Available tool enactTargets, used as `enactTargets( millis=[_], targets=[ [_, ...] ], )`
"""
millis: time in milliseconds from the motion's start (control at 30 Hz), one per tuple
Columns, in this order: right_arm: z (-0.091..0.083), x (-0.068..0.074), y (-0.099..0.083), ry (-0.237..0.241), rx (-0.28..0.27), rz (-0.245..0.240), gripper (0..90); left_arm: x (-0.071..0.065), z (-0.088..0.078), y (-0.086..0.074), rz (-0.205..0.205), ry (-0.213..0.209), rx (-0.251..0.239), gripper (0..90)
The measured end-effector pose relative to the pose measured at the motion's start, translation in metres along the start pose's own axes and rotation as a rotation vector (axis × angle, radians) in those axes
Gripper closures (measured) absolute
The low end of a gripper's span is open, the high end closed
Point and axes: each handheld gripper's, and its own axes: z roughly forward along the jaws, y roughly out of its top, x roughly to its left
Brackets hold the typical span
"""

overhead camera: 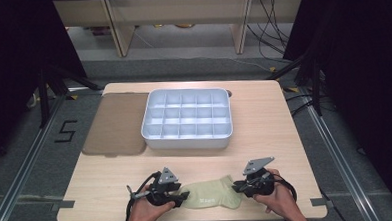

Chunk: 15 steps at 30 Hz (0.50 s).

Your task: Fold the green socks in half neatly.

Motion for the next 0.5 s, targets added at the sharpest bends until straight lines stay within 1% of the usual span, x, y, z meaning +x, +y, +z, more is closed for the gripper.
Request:
enactTargets(
  millis=[33, 67, 100, 133, 167, 200, 233, 267, 300, 367, 400, 433, 467, 500],
  targets=[
    [0.0, 0.0, 0.0, 0.0, 0.0, 0.0, 79.6, 0.0, 0.0, 0.0, 0.0, 0.0, 0.0, 60.1],
    [-0.0001, 0.0006, 0.0002, 0.006, 0.001, 0.009, 79.6, -0.0006, 0.001, 0.0001, 0.016, -0.006, 0.012, 60.1],
    [-0.0013, 0.0016, 0.0005, 0.005, 0.005, 0.014, 79.6, -0.0009, 0.0024, -0.0002, 0.029, 0.0, 0.011, 63.0],
    [-0.001, 0.0016, 0.0007, -0.001, 0.003, 0.014, 79.6, -0.0029, 0.0024, -0.0009, 0.018, 0.005, 0.009, 69.5],
    [-0.0009, 0.0017, 0.0006, 0.0, 0.003, 0.014, 79.6, -0.0031, 0.0028, -0.0009, 0.019, 0.011, 0.008, 73.4],
    [-0.0009, 0.0017, 0.0006, 0.0, 0.003, 0.014, 79.6, -0.0038, 0.0026, -0.0008, 0.017, -0.002, 0.005, 73.4],
    [-0.001, 0.0019, 0.0004, -0.003, 0.003, 0.014, 79.6, -0.0045, 0.0031, -0.0011, 0.013, -0.007, -0.011, 77.8],
    [0.0007, 0.0026, 0.0, -0.006, -0.01, 0.017, 79.6, -0.0032, 0.0023, -0.0015, 0.024, 0.004, 0.0, 81.7],
    [0.0004, 0.0025, 0.0002, -0.001, -0.008, 0.018, 79.6, -0.0028, 0.0032, -0.0022, 0.008, -0.005, -0.01, 82.5],
    [0.0008, 0.0028, 0.0003, -0.004, -0.009, 0.019, 79.6, -0.0009, 0.0016, -0.0022, 0.006, -0.011, -0.01, 83.8],
    [0.0009, 0.0032, 0.0003, -0.006, -0.012, 0.015, 79.6, -0.0003, 0.0005, -0.0024, -0.001, -0.017, -0.015, 83.8],
    [0.0, 0.0034, 0.0009, 0.001, -0.001, 0.008, 79.6, 0.0004, -0.0008, -0.0025, -0.015, -0.02, -0.018, 84.1],
    [0.0025, 0.0043, 0.0012, -0.001, -0.014, 0.007, 79.6, 0.0027, -0.0024, -0.0024, 0.001, -0.022, -0.015, 84.3],
    [0.0028, 0.0053, 0.0021, 0.012, -0.01, 0.018, 79.6, 0.0037, -0.0046, -0.0024, 0.001, -0.022, -0.01, 84.4]
  ],
)
